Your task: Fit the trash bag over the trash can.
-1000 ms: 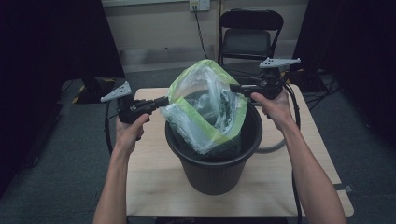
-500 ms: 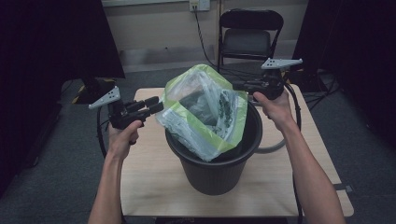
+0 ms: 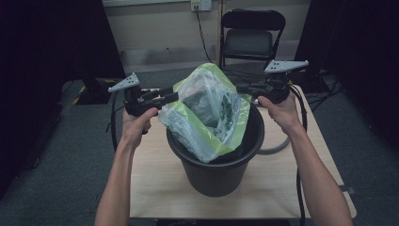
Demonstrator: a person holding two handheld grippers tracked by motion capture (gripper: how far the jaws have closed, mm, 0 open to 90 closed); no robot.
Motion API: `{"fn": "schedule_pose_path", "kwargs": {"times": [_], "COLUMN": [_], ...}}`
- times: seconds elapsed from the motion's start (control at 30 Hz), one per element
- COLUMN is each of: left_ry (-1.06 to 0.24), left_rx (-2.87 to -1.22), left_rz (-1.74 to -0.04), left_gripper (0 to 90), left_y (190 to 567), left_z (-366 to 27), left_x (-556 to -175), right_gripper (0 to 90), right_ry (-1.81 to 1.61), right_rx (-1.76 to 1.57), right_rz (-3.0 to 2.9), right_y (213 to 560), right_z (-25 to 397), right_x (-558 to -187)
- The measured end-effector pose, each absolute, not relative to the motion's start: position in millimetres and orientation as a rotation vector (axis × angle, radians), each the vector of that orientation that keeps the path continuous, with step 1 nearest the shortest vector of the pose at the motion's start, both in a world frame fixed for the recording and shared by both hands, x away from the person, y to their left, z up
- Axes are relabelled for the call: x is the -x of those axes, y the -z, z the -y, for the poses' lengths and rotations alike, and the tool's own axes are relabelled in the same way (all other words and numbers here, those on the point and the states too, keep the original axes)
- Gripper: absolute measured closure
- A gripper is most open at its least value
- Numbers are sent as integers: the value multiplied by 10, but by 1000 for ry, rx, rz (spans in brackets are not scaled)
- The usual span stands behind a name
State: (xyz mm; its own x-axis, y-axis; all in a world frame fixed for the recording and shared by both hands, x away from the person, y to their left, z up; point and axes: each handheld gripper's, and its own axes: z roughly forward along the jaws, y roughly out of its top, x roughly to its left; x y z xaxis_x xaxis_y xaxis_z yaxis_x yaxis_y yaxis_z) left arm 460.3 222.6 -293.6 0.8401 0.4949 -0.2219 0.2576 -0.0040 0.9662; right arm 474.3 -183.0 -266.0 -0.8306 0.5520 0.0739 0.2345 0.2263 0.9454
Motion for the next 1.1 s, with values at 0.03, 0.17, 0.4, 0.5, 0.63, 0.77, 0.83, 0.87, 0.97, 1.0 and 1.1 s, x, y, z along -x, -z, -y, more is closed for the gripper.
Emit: {"fn": "schedule_pose_path", "kwargs": {"times": [0.03, 0.17, 0.4, 0.5, 0.63, 0.77, 0.83, 0.87, 0.97, 1.0, 1.1], "left_ry": [-194, -174, -175, -195, -202, -203, -191, -191, -194, -193, -218], "left_rx": [-1598, -1600, -1624, -1638, -1632, -1641, -1639, -1648, -1655, -1652, -1627], "left_rz": [-589, -552, -506, -496, -483, -481, -475, -466, -446, -442, -449], "left_gripper": [701, 875, 900, 900, 900, 900, 900, 900, 900, 900, 826], "left_y": [2959, 2999, 2976, 2968, 2989, 3049, 3079, 3101, 3149, 3146, 3084], "left_z": [-2228, -2228, -2269, -2339, -2403, -2470, -2480, -2483, -2504, -2516, -2531], "left_x": [-4601, -4544, -4384, -4287, -4174, -4114, -4087, -4057, -3992, -3974, -3975], "right_gripper": [900, 693, 614, 844, 900, 900, 900, 900, 900, 900, 900], "right_ry": [-1642, -1670, -1733, -1775, -1759, -1703, -1684, -1663, -1642, -1643, -1643], "right_rx": [-736, -752, -820, -791, -781, -839, -857, -869, -914, -919, -919], "right_rz": [-2225, -2208, -2221, -2255, -2240, -2204, -2204, -2206, -2211, -2215, -2214], "right_y": [2662, 2674, 2744, 2784, 2769, 2785, 2834, 2860, 2994, 3026, 3094], "right_z": [1856, 1858, 1725, 1731, 1754, 1876, 1923, 1936, 1986, 1988, 1965], "right_x": [-4738, -4787, -5014, -5026, -4954, -4917, -4905, -4900, -4916, -4919, -4930]}}
